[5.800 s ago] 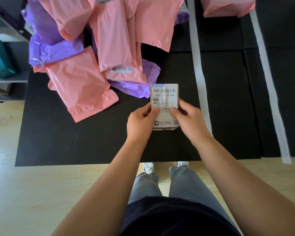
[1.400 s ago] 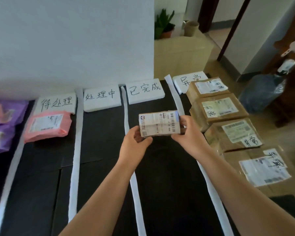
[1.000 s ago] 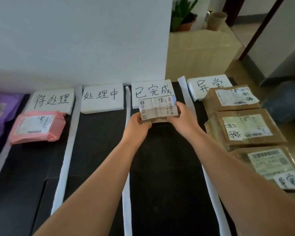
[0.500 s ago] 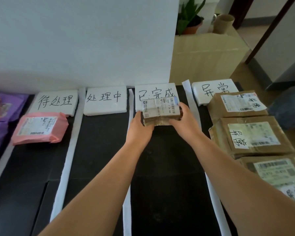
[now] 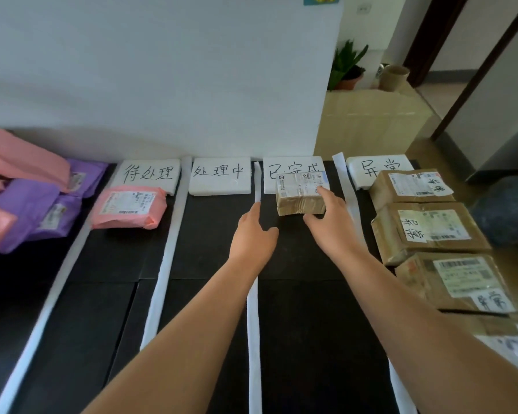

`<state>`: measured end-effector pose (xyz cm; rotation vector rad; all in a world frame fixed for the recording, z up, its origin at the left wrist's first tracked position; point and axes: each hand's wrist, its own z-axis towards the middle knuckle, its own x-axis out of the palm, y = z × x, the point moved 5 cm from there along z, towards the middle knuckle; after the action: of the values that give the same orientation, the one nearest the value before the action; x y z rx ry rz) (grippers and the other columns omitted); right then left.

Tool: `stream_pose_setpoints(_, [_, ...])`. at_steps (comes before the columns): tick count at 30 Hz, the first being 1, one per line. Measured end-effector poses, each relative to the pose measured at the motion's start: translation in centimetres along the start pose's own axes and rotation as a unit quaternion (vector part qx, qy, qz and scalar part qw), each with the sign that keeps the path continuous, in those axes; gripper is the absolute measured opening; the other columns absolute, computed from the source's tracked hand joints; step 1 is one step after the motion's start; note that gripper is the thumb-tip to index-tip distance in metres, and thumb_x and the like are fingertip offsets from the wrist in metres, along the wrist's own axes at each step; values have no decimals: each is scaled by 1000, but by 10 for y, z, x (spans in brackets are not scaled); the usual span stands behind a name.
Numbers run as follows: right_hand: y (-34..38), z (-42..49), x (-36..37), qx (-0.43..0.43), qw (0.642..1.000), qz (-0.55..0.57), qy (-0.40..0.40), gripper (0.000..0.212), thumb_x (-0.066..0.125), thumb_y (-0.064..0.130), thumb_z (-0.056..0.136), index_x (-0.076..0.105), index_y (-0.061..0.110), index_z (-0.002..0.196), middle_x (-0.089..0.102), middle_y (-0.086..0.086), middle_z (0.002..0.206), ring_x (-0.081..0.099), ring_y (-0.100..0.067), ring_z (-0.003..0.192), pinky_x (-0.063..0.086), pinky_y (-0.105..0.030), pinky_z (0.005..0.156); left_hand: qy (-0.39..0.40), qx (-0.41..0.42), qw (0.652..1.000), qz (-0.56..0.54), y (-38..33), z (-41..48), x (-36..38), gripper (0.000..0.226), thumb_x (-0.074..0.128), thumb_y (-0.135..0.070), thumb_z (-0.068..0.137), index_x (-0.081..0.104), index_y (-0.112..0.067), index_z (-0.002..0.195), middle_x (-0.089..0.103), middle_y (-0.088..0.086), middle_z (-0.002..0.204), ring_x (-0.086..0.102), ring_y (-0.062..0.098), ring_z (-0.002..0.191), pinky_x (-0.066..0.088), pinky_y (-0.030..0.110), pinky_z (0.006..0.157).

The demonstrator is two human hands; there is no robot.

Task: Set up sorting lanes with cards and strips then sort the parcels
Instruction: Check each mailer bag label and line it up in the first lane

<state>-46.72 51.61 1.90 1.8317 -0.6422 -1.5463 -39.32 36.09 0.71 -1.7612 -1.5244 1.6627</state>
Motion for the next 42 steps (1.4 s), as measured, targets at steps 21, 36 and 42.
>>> stream_pose_setpoints(21, [251, -325, 208, -183, 977, -8, 105, 55, 64, 22, 95, 44, 28, 146, 42, 2, 149, 47, -14, 132, 35, -21, 91, -150, -8, 989, 13, 246, -269, -347, 60, 55, -24, 97, 33, -27, 152, 41, -1, 153, 49, 20, 131, 43, 32, 101])
stream_pose_setpoints(36, [388, -387, 401, -241, 943, 14, 229, 51, 63, 22, 95, 47, 29, 143, 44, 4, 147, 48, -10, 127, 36, -24, 91, -248, -97, 964, -19, 387, -311, -512, 53, 54, -21, 97, 41, -27, 148, 50, -2, 146, 55, 19, 123, 42, 27, 90])
stream_pose_setpoints(42, [419, -344, 474, -194, 950, 46, 240, 47, 63, 18, 95, 50, 25, 139, 50, 4, 142, 45, -3, 107, 37, -23, 84, -233, -116, 965, 8, 416, -249, -568, 43, 48, -21, 99, 48, -27, 141, 59, 0, 131, 59, 20, 106, 50, 32, 84])
